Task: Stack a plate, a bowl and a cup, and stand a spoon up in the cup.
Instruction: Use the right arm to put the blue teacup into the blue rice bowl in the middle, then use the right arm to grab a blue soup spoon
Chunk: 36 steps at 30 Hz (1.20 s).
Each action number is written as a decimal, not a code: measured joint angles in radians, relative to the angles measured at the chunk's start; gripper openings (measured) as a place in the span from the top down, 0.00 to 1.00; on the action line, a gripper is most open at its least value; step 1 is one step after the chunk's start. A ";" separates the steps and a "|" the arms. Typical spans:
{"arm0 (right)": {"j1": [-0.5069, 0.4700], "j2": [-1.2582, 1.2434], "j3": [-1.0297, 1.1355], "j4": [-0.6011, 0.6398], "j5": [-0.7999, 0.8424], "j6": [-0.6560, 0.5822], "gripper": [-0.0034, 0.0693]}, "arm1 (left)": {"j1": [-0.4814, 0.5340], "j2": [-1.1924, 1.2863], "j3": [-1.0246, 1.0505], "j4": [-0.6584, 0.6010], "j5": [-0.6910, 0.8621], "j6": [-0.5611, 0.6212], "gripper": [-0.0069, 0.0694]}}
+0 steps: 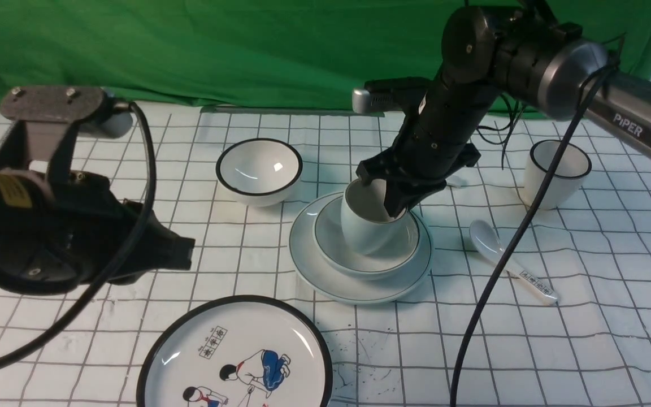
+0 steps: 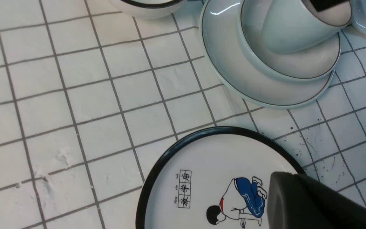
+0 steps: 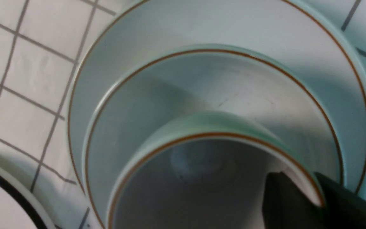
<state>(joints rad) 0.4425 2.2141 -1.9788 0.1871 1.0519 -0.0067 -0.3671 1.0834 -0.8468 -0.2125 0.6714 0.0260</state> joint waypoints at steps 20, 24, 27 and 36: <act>-0.046 -0.047 -0.202 -0.187 -0.025 -0.279 0.33 | 0.000 0.000 0.000 0.015 -0.025 0.000 0.91; -0.095 0.021 -0.202 -0.200 -0.058 -0.482 0.33 | 0.000 0.000 0.000 0.003 -0.027 0.000 0.91; -0.113 0.076 -0.202 -0.205 -0.076 -0.556 0.33 | 0.000 0.000 0.000 -0.002 -0.027 0.000 0.91; -0.118 0.202 -0.200 -0.204 -0.166 -0.720 0.24 | 0.000 0.000 0.000 -0.007 -0.023 -0.003 0.91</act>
<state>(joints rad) 0.3243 2.4159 -2.1787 -0.0165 0.8864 -0.7269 -0.3671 1.0834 -0.8468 -0.2194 0.6481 0.0226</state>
